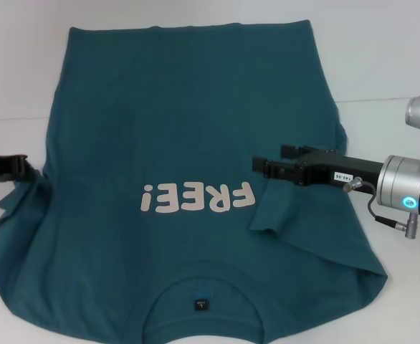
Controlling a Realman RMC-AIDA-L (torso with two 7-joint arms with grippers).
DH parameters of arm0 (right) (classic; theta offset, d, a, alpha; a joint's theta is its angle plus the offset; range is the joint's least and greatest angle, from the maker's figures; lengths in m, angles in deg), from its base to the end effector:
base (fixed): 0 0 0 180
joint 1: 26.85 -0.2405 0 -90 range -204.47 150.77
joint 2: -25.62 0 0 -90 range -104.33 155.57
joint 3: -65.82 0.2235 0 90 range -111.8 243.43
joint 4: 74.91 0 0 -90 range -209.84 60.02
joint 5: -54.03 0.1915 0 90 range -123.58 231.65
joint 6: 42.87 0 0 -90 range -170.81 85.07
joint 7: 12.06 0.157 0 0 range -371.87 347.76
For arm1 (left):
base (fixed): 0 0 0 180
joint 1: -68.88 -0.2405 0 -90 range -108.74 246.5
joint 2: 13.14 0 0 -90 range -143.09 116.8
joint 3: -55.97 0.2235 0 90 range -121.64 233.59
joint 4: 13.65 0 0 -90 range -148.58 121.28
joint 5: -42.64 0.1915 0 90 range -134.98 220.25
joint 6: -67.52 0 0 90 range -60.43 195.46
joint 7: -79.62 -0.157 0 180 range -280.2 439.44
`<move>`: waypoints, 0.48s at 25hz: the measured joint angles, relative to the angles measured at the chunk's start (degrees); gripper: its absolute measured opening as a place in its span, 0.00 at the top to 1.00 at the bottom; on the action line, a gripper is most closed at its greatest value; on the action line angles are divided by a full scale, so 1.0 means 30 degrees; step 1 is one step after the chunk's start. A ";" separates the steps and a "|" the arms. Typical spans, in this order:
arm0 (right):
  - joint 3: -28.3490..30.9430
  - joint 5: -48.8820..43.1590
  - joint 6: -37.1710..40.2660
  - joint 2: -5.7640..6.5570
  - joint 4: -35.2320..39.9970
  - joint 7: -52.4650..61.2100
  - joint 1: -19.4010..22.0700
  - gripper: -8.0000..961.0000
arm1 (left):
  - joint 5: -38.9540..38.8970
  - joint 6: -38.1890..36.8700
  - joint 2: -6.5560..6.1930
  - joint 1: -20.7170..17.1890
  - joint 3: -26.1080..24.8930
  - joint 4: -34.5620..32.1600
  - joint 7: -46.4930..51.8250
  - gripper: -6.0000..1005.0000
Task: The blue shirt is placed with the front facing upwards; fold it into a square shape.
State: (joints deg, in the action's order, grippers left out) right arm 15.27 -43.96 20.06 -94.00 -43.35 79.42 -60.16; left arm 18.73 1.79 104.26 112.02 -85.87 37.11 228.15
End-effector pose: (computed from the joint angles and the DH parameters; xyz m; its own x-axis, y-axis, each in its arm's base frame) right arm 0.2205 0.3620 -0.0118 0.5863 -0.5033 -0.6347 -0.7595 -0.6140 -0.2148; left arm -0.2538 0.3982 0.0653 0.3468 0.8311 0.4348 0.8724 -0.1156 -0.4749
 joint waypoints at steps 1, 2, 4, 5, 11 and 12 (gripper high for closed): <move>0.0001 -0.0006 -0.0001 0.0002 -0.0031 -0.0033 0.0001 0.02 | 0.0000 -0.0117 0.0059 0.0030 0.0010 0.0220 0.0046 0.96; 0.0003 -0.0014 -0.0001 0.0001 -0.0064 -0.0049 0.0003 0.02 | 0.0000 -0.0304 0.0129 0.0059 0.0054 0.0496 0.0139 0.96; 0.0004 -0.0028 0.0000 0.0004 -0.0092 -0.0067 0.0004 0.02 | -0.0001 -0.0598 0.0227 0.0076 0.0136 0.0942 0.0310 0.96; 0.0006 -0.0034 -0.0001 0.0003 -0.0103 -0.0089 0.0005 0.02 | 0.0000 -0.0713 0.0267 0.0075 0.0135 0.1130 0.0345 0.96; 0.0006 -0.0034 0.0000 0.0003 -0.0147 -0.0180 0.0033 0.02 | -0.0007 -0.1666 0.0602 0.0081 0.0026 0.2142 0.0454 0.96; 0.0005 -0.0033 0.0001 0.0002 -0.0150 -0.0194 0.0034 0.02 | -0.0033 -0.1787 0.0670 0.0093 0.0033 0.2273 0.0456 0.96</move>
State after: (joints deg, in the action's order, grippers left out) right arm 15.28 -44.06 20.06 -93.99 -43.80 78.84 -60.06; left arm 18.63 -3.57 106.27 112.30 -85.77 43.93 229.52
